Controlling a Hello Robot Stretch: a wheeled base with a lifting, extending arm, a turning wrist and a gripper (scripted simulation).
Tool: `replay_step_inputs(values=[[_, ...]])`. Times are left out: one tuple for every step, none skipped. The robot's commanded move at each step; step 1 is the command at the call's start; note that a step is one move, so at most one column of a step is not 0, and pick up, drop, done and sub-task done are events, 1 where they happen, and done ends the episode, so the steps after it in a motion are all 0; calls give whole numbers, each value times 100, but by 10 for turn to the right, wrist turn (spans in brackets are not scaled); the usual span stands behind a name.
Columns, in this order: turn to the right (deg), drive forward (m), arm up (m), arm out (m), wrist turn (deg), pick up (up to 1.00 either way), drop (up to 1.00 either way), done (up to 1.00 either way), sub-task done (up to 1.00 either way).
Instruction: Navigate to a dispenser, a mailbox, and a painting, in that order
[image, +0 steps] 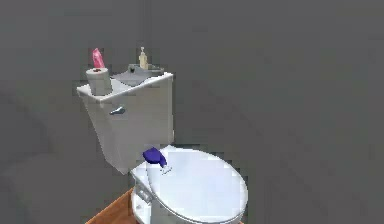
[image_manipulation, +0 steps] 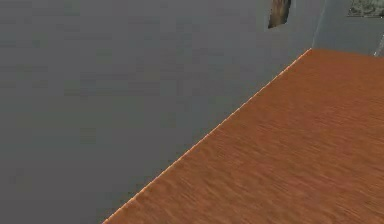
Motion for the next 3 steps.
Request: replay_step_inputs(values=[[330,0,0,0,0,0,0,0,0],[0,5,0,0,0,0,0,0,0],[-450,0,0,0,0,0,0,0,0]])
